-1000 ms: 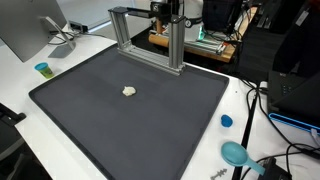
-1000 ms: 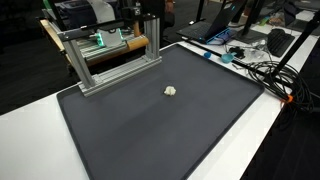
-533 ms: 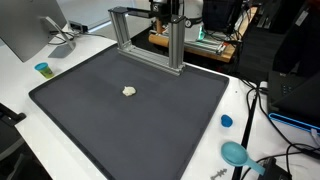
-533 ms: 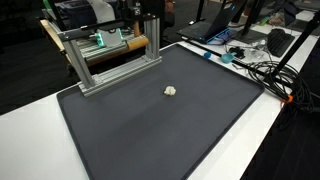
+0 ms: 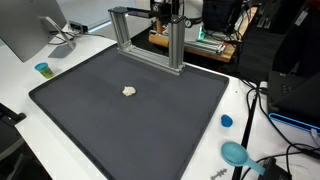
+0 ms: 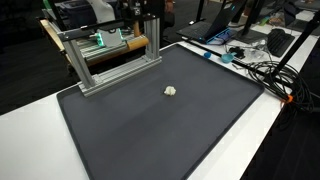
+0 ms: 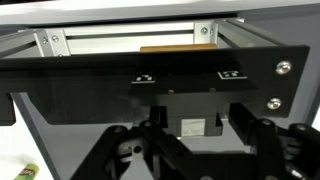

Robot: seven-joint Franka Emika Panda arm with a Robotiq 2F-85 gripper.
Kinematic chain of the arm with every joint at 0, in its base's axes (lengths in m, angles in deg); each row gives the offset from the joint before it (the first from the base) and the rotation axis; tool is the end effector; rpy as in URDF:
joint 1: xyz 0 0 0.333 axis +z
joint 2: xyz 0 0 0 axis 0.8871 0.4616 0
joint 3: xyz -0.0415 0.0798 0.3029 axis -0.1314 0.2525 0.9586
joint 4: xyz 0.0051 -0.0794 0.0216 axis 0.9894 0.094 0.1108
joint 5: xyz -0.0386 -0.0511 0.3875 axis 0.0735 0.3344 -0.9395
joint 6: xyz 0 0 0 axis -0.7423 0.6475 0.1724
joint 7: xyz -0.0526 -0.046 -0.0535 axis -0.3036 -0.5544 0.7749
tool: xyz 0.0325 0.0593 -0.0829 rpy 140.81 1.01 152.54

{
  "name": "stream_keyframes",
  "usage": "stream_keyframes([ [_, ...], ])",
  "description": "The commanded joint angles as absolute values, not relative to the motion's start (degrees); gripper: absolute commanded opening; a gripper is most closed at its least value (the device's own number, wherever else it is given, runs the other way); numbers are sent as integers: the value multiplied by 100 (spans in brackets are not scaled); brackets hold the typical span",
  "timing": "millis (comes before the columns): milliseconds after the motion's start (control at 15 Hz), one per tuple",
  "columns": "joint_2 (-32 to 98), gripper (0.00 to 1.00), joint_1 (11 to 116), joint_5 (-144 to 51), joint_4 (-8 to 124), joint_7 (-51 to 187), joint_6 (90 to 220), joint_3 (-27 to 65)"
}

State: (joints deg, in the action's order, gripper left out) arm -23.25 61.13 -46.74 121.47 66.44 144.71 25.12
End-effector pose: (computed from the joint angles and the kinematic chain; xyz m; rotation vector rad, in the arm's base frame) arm 0.3446 0.0028 0.4407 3.0787 -0.1216 0.2212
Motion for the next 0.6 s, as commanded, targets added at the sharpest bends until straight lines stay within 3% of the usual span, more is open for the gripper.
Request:
stream_keyframes([
  [0, -2334, 56, 6088, -4727, 12112, 6683, 14411, 2440],
  [267, -2357, 76, 6203, -4905, 12112, 7123, 14321, 2177],
  [467, -2329, 97, 6239, -4950, 12088, 7317, 14213, 2095],
  [533, -2330, 95, 6245, -4953, 12085, 7360, 14187, 2082],
])
